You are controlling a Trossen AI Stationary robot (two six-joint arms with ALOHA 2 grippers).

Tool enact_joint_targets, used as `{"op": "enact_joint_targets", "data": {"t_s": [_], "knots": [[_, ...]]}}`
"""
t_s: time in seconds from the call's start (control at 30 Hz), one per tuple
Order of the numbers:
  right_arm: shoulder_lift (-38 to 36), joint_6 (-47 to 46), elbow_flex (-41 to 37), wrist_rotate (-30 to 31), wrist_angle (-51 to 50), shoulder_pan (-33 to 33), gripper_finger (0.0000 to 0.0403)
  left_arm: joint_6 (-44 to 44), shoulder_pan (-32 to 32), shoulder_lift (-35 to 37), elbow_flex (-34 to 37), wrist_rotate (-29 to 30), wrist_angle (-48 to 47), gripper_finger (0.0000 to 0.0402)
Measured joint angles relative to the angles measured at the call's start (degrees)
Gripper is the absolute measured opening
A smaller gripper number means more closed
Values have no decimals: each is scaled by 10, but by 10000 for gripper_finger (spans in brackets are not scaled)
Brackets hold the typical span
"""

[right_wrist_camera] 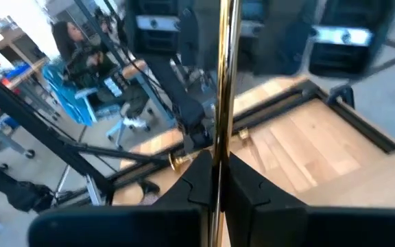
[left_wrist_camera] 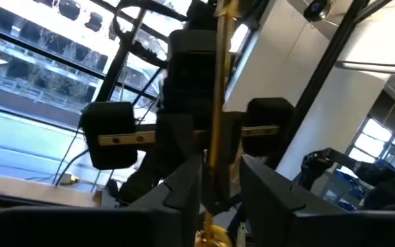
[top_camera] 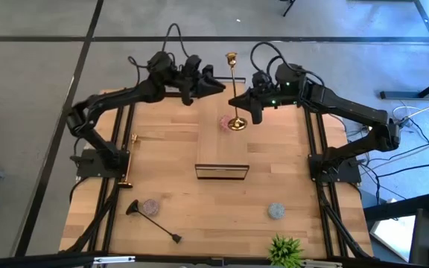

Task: Pick & Place candle stick holders
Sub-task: Put the gold candle holder on the shelf

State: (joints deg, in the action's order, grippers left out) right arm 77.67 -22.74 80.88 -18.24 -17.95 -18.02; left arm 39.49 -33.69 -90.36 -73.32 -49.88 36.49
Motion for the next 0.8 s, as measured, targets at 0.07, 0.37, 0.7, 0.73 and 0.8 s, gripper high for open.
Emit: {"op": "enact_joint_targets", "data": {"t_s": [0.07,0.37,0.7,0.73,0.8], "knots": [[0,0,0,0,6,0,15,1,0,-12,-14,-1,0,102],[0,-4,0,32,18,-5,15,2,15,-42,-57,-9,0,103],[0,-18,0,32,21,-6,15,7,17,-46,-65,28,-7,131],[0,-19,0,32,22,-5,15,7,17,-46,-65,32,-7,134],[0,-19,0,32,26,-5,15,5,17,-46,-65,40,-8,142]]}}
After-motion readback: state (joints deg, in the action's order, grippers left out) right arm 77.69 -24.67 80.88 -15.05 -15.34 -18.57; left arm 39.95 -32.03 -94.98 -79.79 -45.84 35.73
